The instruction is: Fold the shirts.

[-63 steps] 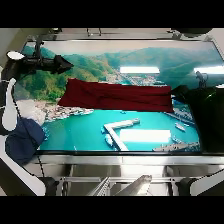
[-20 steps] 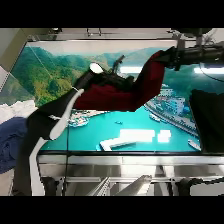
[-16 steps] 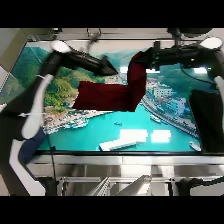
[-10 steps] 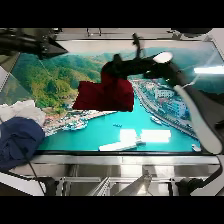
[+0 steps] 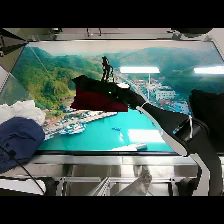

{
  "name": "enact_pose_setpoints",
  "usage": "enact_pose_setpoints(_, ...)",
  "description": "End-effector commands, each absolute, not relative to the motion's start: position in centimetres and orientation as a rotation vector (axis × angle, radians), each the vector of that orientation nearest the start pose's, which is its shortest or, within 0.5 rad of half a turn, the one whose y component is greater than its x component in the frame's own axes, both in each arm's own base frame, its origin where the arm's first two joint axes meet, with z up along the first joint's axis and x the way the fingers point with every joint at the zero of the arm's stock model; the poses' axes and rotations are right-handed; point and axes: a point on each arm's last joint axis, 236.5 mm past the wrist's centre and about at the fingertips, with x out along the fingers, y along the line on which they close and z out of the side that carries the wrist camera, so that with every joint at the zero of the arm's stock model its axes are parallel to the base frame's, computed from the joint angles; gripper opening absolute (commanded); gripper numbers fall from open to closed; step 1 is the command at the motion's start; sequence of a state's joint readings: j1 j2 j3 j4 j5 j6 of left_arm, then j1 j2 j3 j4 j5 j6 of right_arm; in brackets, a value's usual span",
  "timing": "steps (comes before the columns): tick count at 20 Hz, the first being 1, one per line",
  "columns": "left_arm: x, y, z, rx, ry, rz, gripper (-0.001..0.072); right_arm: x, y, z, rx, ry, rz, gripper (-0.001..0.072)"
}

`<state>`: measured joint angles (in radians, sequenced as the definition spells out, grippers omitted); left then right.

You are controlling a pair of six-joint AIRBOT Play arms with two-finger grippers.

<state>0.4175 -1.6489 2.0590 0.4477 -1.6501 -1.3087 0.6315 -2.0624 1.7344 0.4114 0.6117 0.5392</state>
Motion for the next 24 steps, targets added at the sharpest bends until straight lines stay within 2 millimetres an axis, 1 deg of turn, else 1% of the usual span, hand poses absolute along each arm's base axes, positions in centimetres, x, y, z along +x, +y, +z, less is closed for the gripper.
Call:
enact_pose_setpoints(1, 46.2, -3.7, 25.8, -0.551, 0.811, -0.780, 0.0005, 48.8, 47.6, 10.2, 0.893, 0.540, 1.166, 0.0210)
enact_pose_setpoints(2, 46.2, -4.3, 25.7, -0.545, 0.812, -0.788, 0.0005, 49.1, 46.0, 10.8, 0.904, 0.557, 1.194, 0.0033)
enact_pose_setpoints(3, 46.3, -4.8, 25.7, -0.546, 0.814, -0.796, 0.0005, 49.7, 44.3, 10.7, 0.903, 0.590, 1.191, 0.0020)
enact_pose_setpoints(4, 46.3, -5.2, 25.3, -0.555, 0.824, -0.804, 0.0005, 50.3, 42.5, 10.2, 0.878, 0.634, 1.179, 0.0017)
enact_pose_setpoints(5, 46.2, -5.6, 24.7, -0.555, 0.838, -0.816, 0.0005, 50.8, 40.3, 9.2, 0.831, 0.698, 1.151, 0.0017)
enact_pose_setpoints(8, 46.1, -6.4, 22.3, -0.595, 0.896, -0.832, 0.0005, 52.4, 32.1, 5.8, 0.699, 0.890, 0.980, 0.0017)
enact_pose_setpoints(9, 46.0, -6.6, 21.6, -0.602, 0.910, -0.839, 0.0005, 52.5, 29.7, 5.0, 0.689, 0.948, 0.934, 0.0100)
enact_pose_setpoints(10, 46.0, -6.8, 21.1, -0.609, 0.921, -0.843, 0.0005, 52.3, 27.6, 4.3, 0.690, 1.002, 0.905, 0.0466)
enact_pose_setpoints(11, 45.9, -6.9, 20.7, -0.617, 0.931, -0.844, 0.0005, 52.2, 25.7, 3.1, 0.704, 1.066, 0.857, 0.0622)
enact_pose_setpoints(12, 46.0, -6.9, 20.4, -0.625, 0.929, -0.845, 0.0005, 52.2, 23.6, 1.2, 0.692, 1.132, 0.774, 0.0622)
enact_pose_setpoints(13, 46.2, -6.9, 20.3, -0.631, 0.927, -0.842, 0.0005, 52.2, 21.9, -0.6, 0.668, 1.186, 0.696, 0.0622)
enact_pose_setpoints(14, 46.3, -6.9, 20.1, -0.631, 0.923, -0.840, 0.0005, 52.0, 20.7, -2.4, 0.640, 1.231, 0.634, 0.0622)
enact_pose_setpoints(15, 46.4, -6.8, 20.1, -0.630, 0.922, -0.837, 0.0005, 51.8, 20.3, -3.6, 0.624, 1.259, 0.610, 0.0622)
enact_pose_setpoints(17, 46.5, -6.8, 20.2, -0.632, 0.915, -0.834, 0.0005, 51.2, 21.4, -5.4, 0.623, 1.294, 0.613, 0.0616)
enact_pose_setpoints(21, 46.5, -6.8, 20.2, -0.625, 0.913, -0.837, 0.0005, 50.9, 23.8, -9.2, 0.637, 1.337, 0.586, 0.0615)
enact_pose_setpoints(23, 46.4, -6.8, 20.2, -0.618, 0.912, -0.842, 0.0005, 50.2, 25.2, -10.5, 0.659, 1.372, 0.597, 0.0615)
enact_pose_setpoints(24, 46.3, -6.8, 20.2, -0.613, 0.913, -0.847, 0.0005, 49.8, 26.1, -10.7, 0.672, 1.382, 0.610, 0.0615)
